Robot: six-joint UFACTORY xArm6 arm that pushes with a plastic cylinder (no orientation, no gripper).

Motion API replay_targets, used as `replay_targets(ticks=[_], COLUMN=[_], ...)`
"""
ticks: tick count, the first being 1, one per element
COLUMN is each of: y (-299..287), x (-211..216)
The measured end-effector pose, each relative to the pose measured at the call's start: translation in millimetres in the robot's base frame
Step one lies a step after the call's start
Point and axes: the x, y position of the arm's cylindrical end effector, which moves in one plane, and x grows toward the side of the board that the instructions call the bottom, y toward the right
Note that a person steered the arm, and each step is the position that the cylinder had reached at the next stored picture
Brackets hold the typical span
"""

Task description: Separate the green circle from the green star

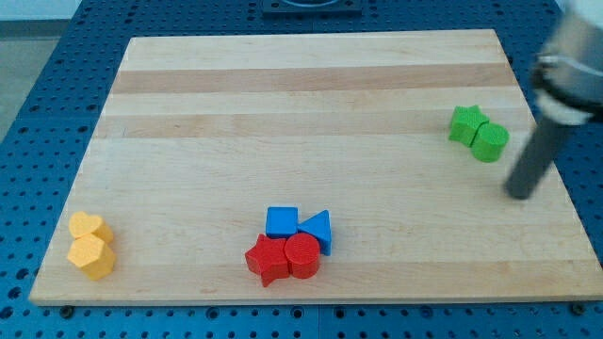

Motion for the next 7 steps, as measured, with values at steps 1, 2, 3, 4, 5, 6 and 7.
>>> replay_targets(ticks=[1,2,3,4,5,6,7], y=[69.9,74.4,40.7,-12.7,-70.5,-113.8,-91.1], x=[-39.4,-73.0,-79.4,-75.0,-59.8,-45.7,-39.6])
